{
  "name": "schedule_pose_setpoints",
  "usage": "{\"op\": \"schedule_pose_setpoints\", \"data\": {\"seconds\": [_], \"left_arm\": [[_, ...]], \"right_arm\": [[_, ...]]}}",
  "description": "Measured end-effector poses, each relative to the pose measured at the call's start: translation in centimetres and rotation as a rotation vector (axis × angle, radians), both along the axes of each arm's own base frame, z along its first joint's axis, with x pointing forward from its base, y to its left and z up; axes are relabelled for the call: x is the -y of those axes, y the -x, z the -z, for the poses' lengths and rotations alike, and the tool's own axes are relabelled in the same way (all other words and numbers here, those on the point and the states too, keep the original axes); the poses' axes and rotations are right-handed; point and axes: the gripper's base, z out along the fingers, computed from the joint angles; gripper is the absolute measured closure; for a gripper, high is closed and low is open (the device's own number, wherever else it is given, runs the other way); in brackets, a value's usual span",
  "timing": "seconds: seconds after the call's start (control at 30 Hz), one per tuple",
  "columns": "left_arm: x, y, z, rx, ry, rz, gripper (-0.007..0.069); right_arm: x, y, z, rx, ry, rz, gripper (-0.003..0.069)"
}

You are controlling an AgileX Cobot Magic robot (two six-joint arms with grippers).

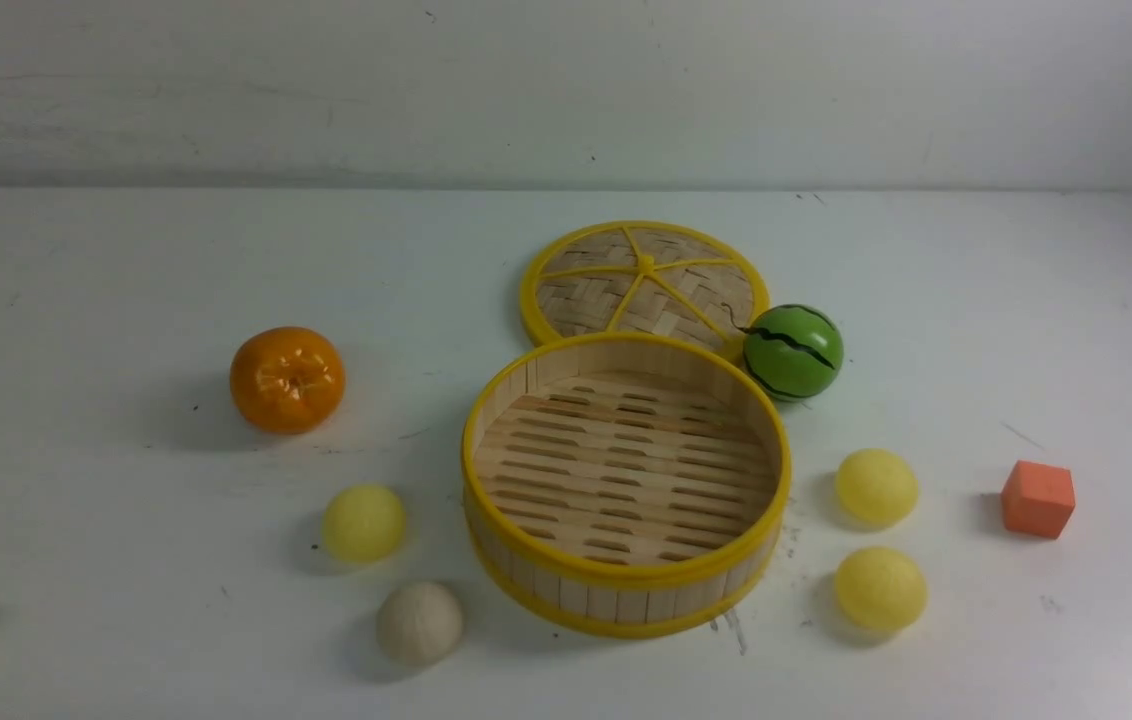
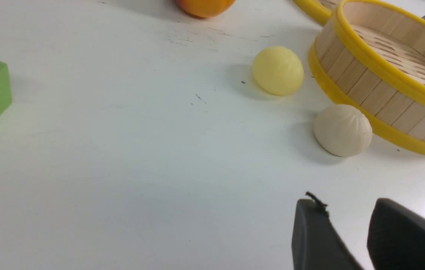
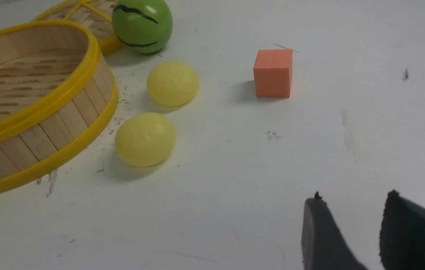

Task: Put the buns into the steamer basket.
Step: Use the left arm to grab a steamed stuffed bun

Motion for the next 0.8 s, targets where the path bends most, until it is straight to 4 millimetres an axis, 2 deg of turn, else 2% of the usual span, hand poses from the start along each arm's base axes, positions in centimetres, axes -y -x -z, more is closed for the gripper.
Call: {"op": "schedule_pose_setpoints", "data": {"seconds": [0.17,0.2,0.23,0.27,0.37,0.4,0.53,0.67,0.77,0.8], "left_arm": [[0.0,-0.1,-0.2,0.016,0.015,-0.005,0.0407],[0.1,-0.2,-0.6,0.044,0.107,-0.025,0.0406],[0.1,-0.2,-0.7,0.048,0.117,-0.026,0.0406],[0.1,-0.3,-1.2,0.066,0.277,-0.055,0.0405],[0.0,-0.4,-2.0,0.102,0.474,-0.096,0.0403],[-0.3,-0.5,-2.6,0.144,0.627,-0.135,0.04],[-1.1,-0.6,-3.7,0.254,0.752,-0.202,0.0402],[-0.9,-0.6,-5.1,0.24,0.801,-0.188,0.0454],[0.5,-1.0,-9.2,0.128,0.646,-0.065,0.0566],[0.8,-1.4,-9.8,0.086,0.602,-0.043,0.0593]], "right_arm": [[0.0,0.0,0.0,0.0,0.0,0.0,0.042],[0.0,0.0,0.0,0.0,0.0,0.0,0.042],[0.0,0.0,0.0,0.0,0.0,0.0,0.042],[0.0,0.0,0.0,0.0,0.0,0.0,0.042],[0.0,0.0,0.0,0.0,0.0,0.0,0.042],[0.0,0.0,0.0,0.0,0.0,0.0,0.042],[0.0,0.0,0.0,0.0,0.0,0.0,0.042],[0.0,0.0,0.0,0.0,0.0,0.0,0.042],[0.0,0.0,0.0,0.0,0.0,0.0,0.042],[0.0,0.0,0.0,0.0,0.0,0.0,0.042]]}}
